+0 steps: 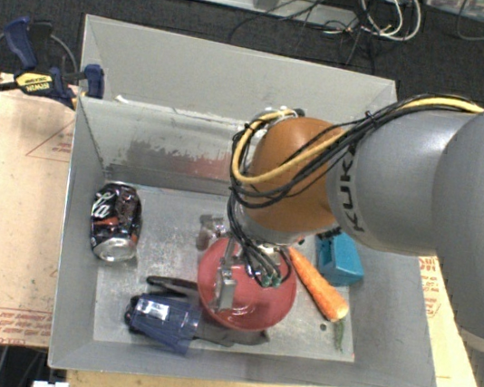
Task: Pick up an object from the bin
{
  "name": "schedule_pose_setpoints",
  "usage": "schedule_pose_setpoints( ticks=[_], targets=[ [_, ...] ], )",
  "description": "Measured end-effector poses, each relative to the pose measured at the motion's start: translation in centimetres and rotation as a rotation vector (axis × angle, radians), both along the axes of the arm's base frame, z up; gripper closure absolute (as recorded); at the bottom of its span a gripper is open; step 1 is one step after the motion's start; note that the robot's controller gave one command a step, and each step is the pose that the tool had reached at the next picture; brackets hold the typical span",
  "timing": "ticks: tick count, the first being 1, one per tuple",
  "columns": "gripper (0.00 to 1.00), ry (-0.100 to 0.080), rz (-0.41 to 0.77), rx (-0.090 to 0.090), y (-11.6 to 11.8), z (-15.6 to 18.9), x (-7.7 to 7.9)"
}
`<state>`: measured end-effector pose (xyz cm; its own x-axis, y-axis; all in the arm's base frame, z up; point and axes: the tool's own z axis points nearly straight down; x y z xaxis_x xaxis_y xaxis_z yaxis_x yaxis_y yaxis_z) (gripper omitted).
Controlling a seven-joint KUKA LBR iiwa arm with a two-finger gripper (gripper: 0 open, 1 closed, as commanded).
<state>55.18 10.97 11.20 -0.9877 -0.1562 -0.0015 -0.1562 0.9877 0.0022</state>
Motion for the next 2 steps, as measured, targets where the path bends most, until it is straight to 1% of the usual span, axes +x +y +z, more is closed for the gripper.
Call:
schedule_pose_setpoints(
  ticks=[1,2],
  targets=[
    [0.0,-0.003,0.213,0.0,-0.5,-0.6,3.7],
    [0.0,0.0,0.127,0.001,-0.1,-4.3,2.7]
  ],
)
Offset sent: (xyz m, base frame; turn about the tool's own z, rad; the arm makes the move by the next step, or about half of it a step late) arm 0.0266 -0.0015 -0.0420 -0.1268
